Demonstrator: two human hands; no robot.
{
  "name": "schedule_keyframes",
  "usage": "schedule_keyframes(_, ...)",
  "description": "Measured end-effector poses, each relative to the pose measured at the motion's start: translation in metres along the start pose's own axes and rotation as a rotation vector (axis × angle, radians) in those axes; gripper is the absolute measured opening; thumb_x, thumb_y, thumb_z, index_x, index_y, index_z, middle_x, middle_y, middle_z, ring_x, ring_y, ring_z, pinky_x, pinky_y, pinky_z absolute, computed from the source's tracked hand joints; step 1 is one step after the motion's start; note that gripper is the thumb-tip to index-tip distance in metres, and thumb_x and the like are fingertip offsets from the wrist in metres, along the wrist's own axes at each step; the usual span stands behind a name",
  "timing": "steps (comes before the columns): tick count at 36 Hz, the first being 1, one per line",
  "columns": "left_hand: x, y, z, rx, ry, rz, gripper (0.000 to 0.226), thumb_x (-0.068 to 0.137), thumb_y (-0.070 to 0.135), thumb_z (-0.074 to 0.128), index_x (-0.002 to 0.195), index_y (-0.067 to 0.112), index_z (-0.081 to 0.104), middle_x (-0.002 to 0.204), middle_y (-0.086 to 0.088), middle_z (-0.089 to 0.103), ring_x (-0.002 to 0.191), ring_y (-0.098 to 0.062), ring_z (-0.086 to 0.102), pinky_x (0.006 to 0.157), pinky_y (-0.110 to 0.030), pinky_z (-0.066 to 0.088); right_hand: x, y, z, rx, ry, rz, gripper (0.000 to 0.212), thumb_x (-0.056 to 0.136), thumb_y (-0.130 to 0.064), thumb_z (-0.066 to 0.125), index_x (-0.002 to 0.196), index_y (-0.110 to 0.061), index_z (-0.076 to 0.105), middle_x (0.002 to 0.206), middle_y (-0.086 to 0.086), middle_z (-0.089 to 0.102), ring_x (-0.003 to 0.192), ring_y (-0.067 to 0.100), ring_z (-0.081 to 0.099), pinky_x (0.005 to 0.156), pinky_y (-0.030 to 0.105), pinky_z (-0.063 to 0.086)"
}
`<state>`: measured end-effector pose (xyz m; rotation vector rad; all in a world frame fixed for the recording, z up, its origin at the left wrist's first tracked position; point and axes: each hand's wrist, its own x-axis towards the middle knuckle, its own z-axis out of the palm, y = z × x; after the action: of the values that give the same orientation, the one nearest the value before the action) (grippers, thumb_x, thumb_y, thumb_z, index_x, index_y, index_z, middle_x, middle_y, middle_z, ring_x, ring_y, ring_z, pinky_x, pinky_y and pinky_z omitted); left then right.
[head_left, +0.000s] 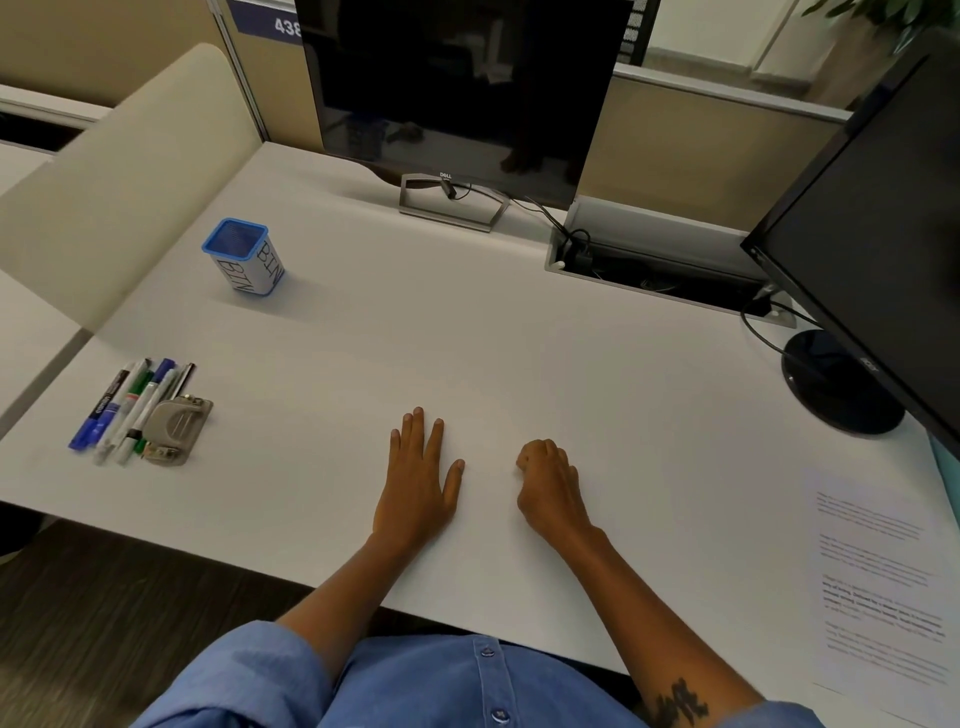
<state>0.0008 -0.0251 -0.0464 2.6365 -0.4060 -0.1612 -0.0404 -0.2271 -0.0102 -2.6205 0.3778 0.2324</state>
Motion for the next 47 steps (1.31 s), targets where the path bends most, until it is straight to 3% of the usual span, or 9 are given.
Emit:
schedule_keyframes(7, 0.001, 0.0, 0.0, 0.013, -0.004, -0.001, 0.071, 0.109, 0.049, 0.036, 0.166, 0.014, 0.013, 0.175, -0.011, -0.006, 0.162, -0.024, -0.011, 0.133, -0.048, 0.006, 0.005, 0.0, -0.009, 0.145, -0.021, 0.101, 0.047, 0.072, 0.018, 0.035, 0.078, -0.028, 0.036, 0.095, -0.007, 0.046, 0.085, 0.018, 0.047, 0.074, 0.033, 0.039)
schedule_keyframes(10, 0.001, -0.001, 0.001, 0.019, -0.007, 0.0, 0.071, 0.109, 0.049, 0.035, 0.167, 0.014, 0.013, 0.175, -0.011, -0.007, 0.162, -0.024, -0.012, 0.133, -0.048, 0.006, 0.009, -0.001, -0.014, 0.259, -0.02, 0.127, 0.042, 0.078, 0.02, 0.036, 0.079, -0.022, 0.041, 0.096, 0.0, 0.051, 0.084, 0.02, 0.05, 0.073, 0.034, 0.047)
schedule_keyframes(14, 0.001, -0.002, 0.002, 0.017, -0.009, -0.005, 0.072, 0.109, 0.05, 0.034, 0.167, 0.015, 0.011, 0.175, -0.01, -0.008, 0.162, -0.023, -0.013, 0.133, -0.047, 0.006, 0.015, -0.002, -0.019, 0.42, -0.052, 0.206, 0.022, 0.095, 0.008, 0.037, 0.09, -0.007, 0.052, 0.091, 0.0, 0.054, 0.08, 0.017, 0.05, 0.064, 0.026, 0.041)
schedule_keyframes(20, 0.001, -0.002, 0.004, 0.053, -0.009, -0.002, 0.072, 0.109, 0.051, 0.03, 0.167, 0.015, 0.009, 0.175, -0.011, -0.009, 0.162, -0.024, -0.012, 0.133, -0.048, 0.007, 0.025, -0.02, -0.031, 0.722, -0.096, 0.266, 0.022, 0.108, -0.023, 0.042, 0.106, -0.011, 0.061, 0.086, 0.0, 0.056, 0.077, 0.015, 0.05, 0.071, 0.03, 0.046)
schedule_keyframes(26, 0.002, -0.004, 0.007, 0.065, -0.005, 0.009, 0.072, 0.109, 0.051, 0.028, 0.167, 0.013, 0.01, 0.175, -0.013, -0.008, 0.162, -0.025, -0.012, 0.132, -0.049, 0.01, 0.04, -0.054, -0.05, 1.122, -0.181, 0.249, 0.018, 0.108, -0.019, 0.054, 0.093, -0.015, 0.064, 0.086, 0.002, 0.056, 0.079, 0.017, 0.052, 0.074, 0.033, 0.048)
schedule_keyframes(33, 0.006, -0.005, 0.011, 0.092, -0.01, 0.002, 0.071, 0.109, 0.052, 0.024, 0.167, 0.015, 0.007, 0.174, -0.015, -0.009, 0.162, -0.027, -0.012, 0.132, -0.05, 0.009, 0.067, -0.101, -0.064, 1.446, -0.317, 0.156, 0.015, 0.109, -0.023, 0.058, 0.103, -0.011, 0.064, 0.092, 0.003, 0.059, 0.081, 0.016, 0.056, 0.075, 0.034, 0.05)
schedule_keyframes(39, 0.006, -0.003, 0.016, 0.062, -0.018, -0.019, 0.072, 0.109, 0.053, 0.024, 0.167, 0.017, 0.001, 0.175, -0.011, -0.011, 0.162, -0.027, -0.012, 0.13, -0.048, 0.006, 0.099, -0.146, -0.065, 1.533, -0.407, 0.078, 0.012, 0.107, -0.024, 0.061, 0.105, -0.012, 0.062, 0.092, 0.003, 0.058, 0.083, 0.018, 0.056, 0.073, 0.034, 0.049)
schedule_keyframes(47, 0.007, 0.002, 0.01, 0.026, -0.021, -0.057, 0.07, 0.109, 0.056, 0.023, 0.167, 0.022, 0.003, 0.175, -0.008, -0.009, 0.16, -0.026, -0.019, 0.13, -0.051, 0.005, 0.153, -0.227, -0.053, 1.415, -0.484, 0.007, 0.01, 0.107, -0.022, 0.06, 0.101, -0.014, 0.062, 0.091, 0.003, 0.059, 0.079, 0.017, 0.056, 0.072, 0.033, 0.049)
